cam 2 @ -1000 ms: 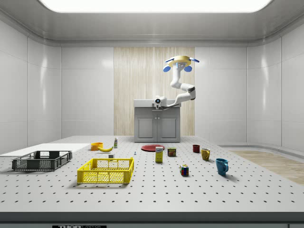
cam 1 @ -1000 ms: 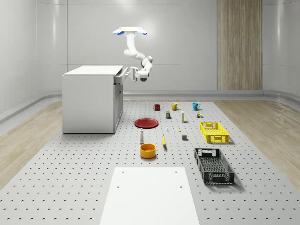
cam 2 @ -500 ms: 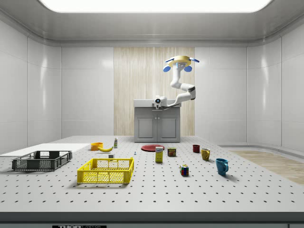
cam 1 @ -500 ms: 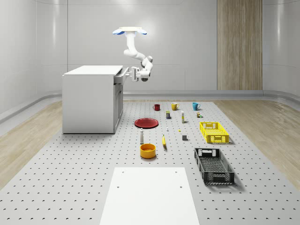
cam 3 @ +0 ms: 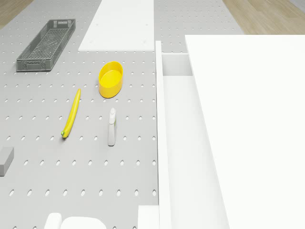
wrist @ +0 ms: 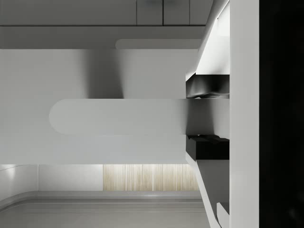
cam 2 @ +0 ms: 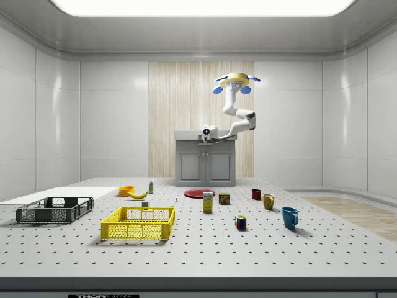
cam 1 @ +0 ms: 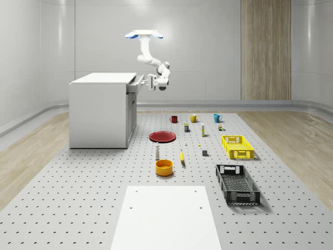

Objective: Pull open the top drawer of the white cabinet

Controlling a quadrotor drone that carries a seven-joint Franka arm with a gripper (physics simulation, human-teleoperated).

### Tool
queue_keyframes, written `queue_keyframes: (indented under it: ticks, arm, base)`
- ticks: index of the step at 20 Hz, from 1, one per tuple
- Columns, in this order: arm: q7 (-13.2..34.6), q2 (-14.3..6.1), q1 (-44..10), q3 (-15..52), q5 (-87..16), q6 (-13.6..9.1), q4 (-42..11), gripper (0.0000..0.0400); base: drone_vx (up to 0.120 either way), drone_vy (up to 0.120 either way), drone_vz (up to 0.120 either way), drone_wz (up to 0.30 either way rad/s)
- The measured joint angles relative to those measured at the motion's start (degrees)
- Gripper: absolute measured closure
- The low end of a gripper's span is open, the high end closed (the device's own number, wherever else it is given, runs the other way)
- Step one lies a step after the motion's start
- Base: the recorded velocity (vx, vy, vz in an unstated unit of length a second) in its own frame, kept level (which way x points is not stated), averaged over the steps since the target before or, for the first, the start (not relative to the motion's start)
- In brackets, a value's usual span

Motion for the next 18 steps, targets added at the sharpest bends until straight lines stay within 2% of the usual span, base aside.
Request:
queue_keyframes:
  ticks: [8, 15, 16, 18]
  arm:
    - [0.83, -0.49, 0.44, -2.0, -1.89, -2.57, 2.64, 0.0293]
    - [1.85, -1.09, 1.3, -4.43, -4.15, -5.88, 6.34, 0.0295]
    - [2.01, -1.18, 1.45, -4.74, -4.45, -6.3, 6.86, 0.0251]
    - [2.28, -1.37, 1.73, -5.22, -4.96, -6.95, 7.69, 0.0189]
  base:
    - [0.0, 0.0, 0.0, 0.0]
    - [0.0, 0.0, 0.0, 0.0]
    - [0.0, 0.0, 0.0, 0.0]
    - [0.0, 0.0, 0.0, 0.0]
